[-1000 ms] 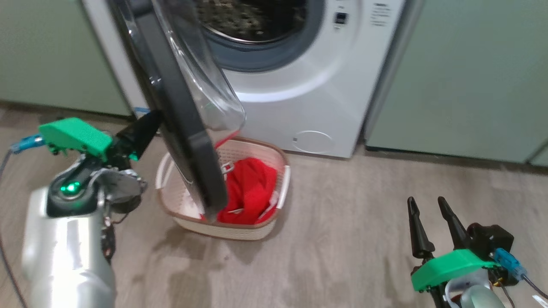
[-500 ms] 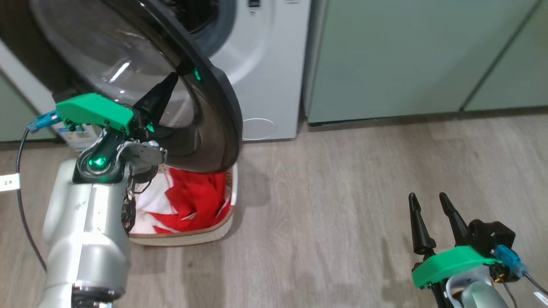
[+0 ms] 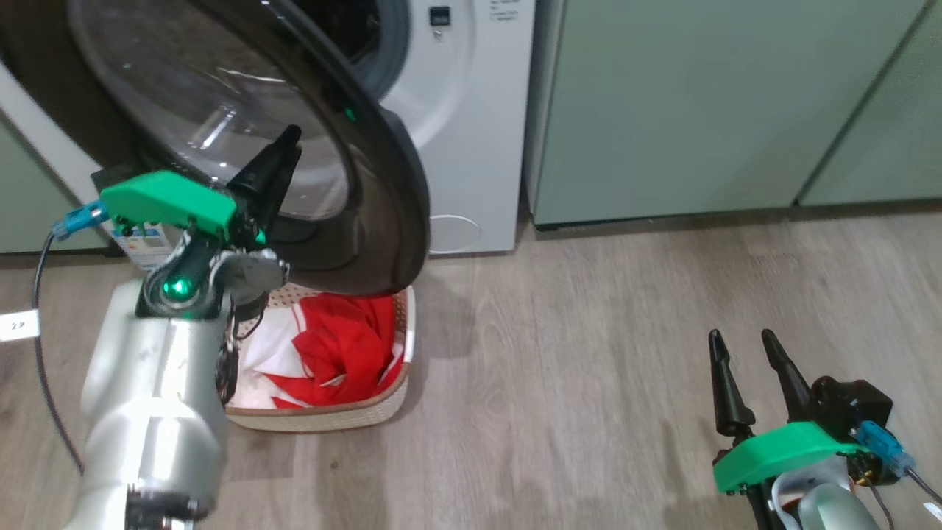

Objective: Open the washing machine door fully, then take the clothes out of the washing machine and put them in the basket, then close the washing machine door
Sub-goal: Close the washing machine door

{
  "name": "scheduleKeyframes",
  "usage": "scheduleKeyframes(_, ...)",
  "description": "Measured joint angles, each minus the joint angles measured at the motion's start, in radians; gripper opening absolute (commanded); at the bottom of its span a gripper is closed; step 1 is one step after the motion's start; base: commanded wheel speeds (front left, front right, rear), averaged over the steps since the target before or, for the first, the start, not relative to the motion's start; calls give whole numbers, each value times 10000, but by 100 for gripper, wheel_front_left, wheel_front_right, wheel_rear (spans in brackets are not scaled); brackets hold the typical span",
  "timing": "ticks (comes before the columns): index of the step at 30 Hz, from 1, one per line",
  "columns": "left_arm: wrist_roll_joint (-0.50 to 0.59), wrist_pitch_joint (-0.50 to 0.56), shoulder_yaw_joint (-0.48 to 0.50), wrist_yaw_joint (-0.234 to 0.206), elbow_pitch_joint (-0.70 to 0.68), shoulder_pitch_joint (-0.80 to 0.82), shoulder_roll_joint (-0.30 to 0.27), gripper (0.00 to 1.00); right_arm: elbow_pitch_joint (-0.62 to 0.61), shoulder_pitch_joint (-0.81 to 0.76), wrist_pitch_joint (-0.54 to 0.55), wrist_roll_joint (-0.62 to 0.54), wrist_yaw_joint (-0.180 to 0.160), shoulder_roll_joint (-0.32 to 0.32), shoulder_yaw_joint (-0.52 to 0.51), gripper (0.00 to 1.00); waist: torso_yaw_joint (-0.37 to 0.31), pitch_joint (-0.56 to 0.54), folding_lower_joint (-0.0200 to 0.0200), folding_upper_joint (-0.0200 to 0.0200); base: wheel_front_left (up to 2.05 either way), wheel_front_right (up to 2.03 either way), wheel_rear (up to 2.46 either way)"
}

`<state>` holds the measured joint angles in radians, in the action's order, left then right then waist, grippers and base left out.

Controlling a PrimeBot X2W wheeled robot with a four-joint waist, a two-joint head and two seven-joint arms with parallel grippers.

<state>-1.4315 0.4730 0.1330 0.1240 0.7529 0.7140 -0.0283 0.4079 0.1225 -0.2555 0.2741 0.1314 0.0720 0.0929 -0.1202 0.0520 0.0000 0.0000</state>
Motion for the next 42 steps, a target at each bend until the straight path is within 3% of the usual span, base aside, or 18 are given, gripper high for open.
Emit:
scheduleKeyframes(1,77,-123,-77,2,-215,-154,-25,100,-13,-3,0,0,0,0,-4,100,67,-55,0,0,0,0,0)
scheduleKeyframes(6,909,-1198,-608,2,-1593,-1577,-437,100,-71,-7,0,2,0,0,-15,100,423,-269,0,0,0,0,0)
scheduleKeyframes(12,2606,-3526,-1689,2,-2771,-3631,-1720,100,-186,-11,0,2,0,-4,-38,100,722,-439,0,0,0,0,0)
scheduleKeyframes(18,3831,-6335,-2801,4,-2729,-4828,-2727,100,-265,-39,0,2,0,-10,-75,100,863,-472,0,0,0,0,0)
scheduleKeyframes(22,4880,-7223,-3300,6,-2316,-5166,-3122,100,-334,-94,0,0,0,-29,-132,100,920,-477,0,0,0,0,0)
scheduleKeyframes(27,6982,-7256,-1896,4,-2596,-5412,-2936,100,-393,-259,0,-19,0,-63,-240,100,942,-447,0,0,0,0,0)
scheduleKeyframes(34,9194,-7273,-746,12,-3099,-6110,-2025,100,-412,-263,0,-90,0,-98,-322,100,853,-408,0,0,0,0,0)
scheduleKeyframes(42,10201,-7273,-343,77,-3473,-6303,-1678,100,-416,-436,0,-102,-2,-138,-380,100,798,-418,0,0,0,0,0)
